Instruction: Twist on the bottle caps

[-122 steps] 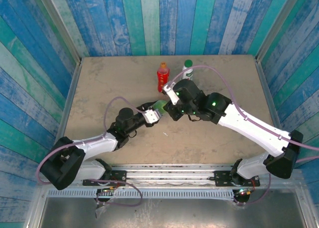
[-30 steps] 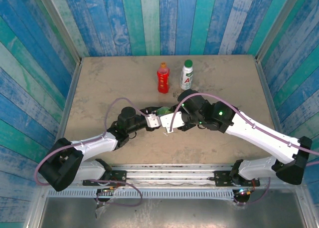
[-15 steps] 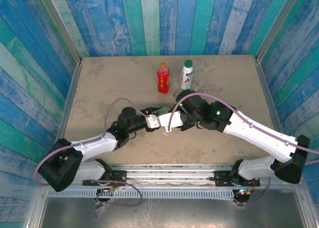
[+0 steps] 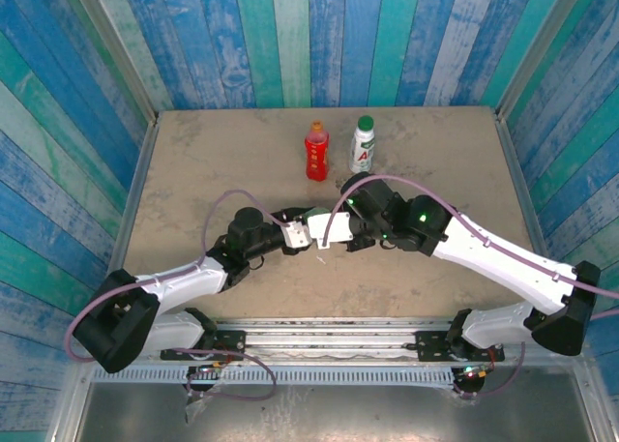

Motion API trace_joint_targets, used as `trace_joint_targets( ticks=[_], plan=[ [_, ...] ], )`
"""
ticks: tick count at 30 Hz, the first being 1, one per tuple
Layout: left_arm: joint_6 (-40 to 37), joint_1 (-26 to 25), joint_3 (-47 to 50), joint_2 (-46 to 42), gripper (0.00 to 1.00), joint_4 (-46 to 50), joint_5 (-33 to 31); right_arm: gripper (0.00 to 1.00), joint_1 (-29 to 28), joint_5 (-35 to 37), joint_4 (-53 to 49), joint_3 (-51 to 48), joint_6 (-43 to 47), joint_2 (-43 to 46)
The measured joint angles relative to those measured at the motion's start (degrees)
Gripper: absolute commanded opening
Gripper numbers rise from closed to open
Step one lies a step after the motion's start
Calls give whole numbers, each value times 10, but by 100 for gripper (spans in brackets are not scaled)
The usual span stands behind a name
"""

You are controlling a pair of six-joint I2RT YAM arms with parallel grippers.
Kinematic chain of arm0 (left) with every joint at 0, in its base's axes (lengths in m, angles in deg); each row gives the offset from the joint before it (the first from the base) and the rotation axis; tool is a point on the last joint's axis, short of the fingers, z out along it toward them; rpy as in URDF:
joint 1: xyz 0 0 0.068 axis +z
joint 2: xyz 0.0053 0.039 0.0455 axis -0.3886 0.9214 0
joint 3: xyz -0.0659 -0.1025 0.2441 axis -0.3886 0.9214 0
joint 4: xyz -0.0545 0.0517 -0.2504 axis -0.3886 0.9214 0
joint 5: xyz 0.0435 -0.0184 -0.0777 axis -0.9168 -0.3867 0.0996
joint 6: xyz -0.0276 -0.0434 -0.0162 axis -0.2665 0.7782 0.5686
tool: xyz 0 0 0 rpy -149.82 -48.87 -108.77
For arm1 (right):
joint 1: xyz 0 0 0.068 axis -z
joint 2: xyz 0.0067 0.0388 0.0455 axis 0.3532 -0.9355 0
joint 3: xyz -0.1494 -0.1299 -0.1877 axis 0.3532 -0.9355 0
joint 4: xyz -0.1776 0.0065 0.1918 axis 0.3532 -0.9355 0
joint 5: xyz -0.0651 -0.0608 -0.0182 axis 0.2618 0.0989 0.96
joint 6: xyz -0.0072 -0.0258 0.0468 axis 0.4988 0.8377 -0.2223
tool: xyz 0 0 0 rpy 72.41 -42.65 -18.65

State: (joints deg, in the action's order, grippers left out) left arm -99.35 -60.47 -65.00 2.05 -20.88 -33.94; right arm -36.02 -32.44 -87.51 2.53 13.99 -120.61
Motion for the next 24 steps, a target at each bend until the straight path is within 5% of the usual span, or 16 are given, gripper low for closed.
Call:
trace_joint_targets(
  ticks=[12, 15, 19, 24],
  plan=[
    [24, 7, 0, 3, 59, -14, -40, 1, 7, 16, 38, 7, -579, -23],
    [26, 6, 0, 11, 59, -14, -37, 8, 16, -1, 54, -10, -695, -18],
    [27, 6, 2, 15, 59, -15, -31, 26, 20, -3, 53, -16, -724, -12],
    [27, -1, 2, 15, 59, -52, -21, 45, 21, 6, 37, -17, -626, 22]
  ],
)
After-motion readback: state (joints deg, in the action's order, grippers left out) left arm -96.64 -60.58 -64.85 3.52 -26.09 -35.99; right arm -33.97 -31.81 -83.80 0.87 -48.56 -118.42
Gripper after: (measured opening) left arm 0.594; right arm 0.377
